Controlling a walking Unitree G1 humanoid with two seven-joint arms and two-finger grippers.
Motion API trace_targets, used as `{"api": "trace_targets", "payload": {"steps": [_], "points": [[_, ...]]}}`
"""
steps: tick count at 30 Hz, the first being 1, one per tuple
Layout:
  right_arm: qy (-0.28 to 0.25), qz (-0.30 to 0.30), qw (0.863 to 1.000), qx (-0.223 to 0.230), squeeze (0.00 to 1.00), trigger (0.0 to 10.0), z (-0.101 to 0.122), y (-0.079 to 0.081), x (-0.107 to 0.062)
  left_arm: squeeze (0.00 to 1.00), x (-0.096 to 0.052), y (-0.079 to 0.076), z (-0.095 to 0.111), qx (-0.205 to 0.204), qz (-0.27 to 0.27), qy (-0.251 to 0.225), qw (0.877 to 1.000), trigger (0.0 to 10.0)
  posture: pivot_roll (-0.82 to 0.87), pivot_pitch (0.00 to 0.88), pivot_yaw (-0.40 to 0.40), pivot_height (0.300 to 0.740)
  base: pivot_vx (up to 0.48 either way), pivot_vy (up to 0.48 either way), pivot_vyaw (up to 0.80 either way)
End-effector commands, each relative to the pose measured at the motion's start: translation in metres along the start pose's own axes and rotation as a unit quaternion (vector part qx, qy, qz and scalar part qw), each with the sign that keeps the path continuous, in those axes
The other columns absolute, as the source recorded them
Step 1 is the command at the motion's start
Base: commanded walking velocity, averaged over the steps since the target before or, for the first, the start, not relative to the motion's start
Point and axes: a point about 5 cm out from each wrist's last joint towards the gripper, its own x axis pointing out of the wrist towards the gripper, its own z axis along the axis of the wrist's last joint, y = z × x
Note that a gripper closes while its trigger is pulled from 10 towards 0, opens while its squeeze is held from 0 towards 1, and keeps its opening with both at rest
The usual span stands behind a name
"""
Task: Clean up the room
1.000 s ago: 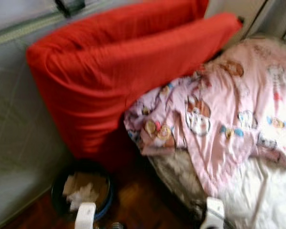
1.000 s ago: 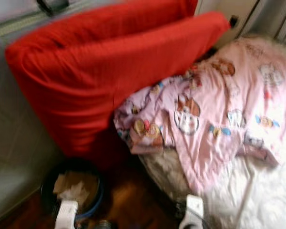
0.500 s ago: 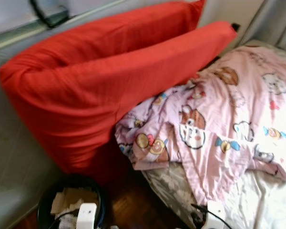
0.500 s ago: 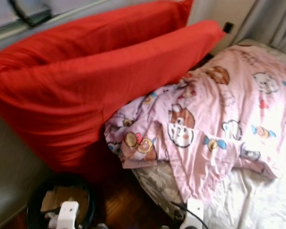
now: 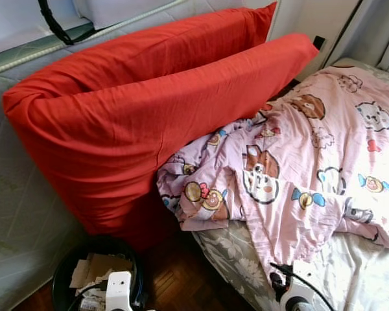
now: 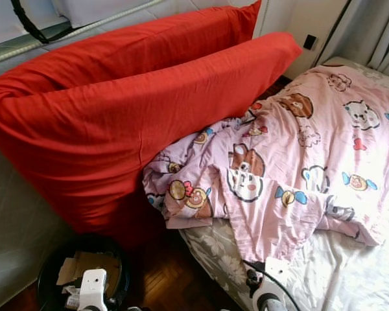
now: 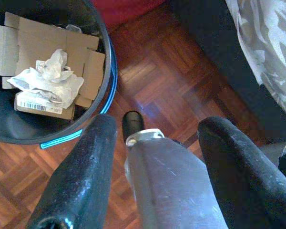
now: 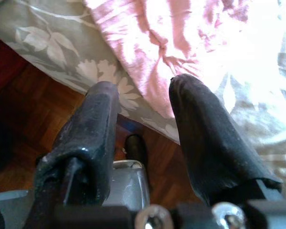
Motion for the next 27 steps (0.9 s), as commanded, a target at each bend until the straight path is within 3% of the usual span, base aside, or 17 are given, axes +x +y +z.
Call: {"api": "trace_targets", "payload": {"steps": [1,13,18,20,27], "points": [[0.021,-0.011,1.0,0.006,0.0,10.0,-0.01,-0.005,-0.003,0.0,-0.002,0.0,-0.008,-0.01,0.002,0.009,1.0,10.0,0.09,0.196,-0.035,0.74,0.0,0.0,-0.74],[0.026,-0.013,1.0,0.001,0.0,10.0,-0.013,-0.006,-0.004,0.0,-0.002,0.0,-0.008,-0.006,0.006,0.008,1.0,10.0,0.09,0.2,-0.037,0.74,0.0,0.0,-0.71],[0.025,-0.011,1.0,0.0,0.0,10.0,-0.013,-0.005,-0.004,0.0,-0.002,0.0,-0.007,-0.009,0.008,0.005,1.0,10.0,0.09,0.198,-0.038,0.74,0.0,-0.297,-0.71],[0.02,-0.008,1.0,0.001,0.0,10.0,-0.011,-0.004,-0.004,0.0,0.002,0.013,0.036,-0.01,0.002,-0.09,0.996,10.0,0.09,0.199,-0.036,0.74,0.0,0.0,-0.68],[0.006,0.002,1.0,-0.003,0.0,10.0,-0.007,-0.001,-0.003,0.0,0.001,0.019,0.042,-0.013,0.009,-0.11,0.994,10.0,0.09,0.198,-0.038,0.74,0.0,0.0,-0.09]]}}
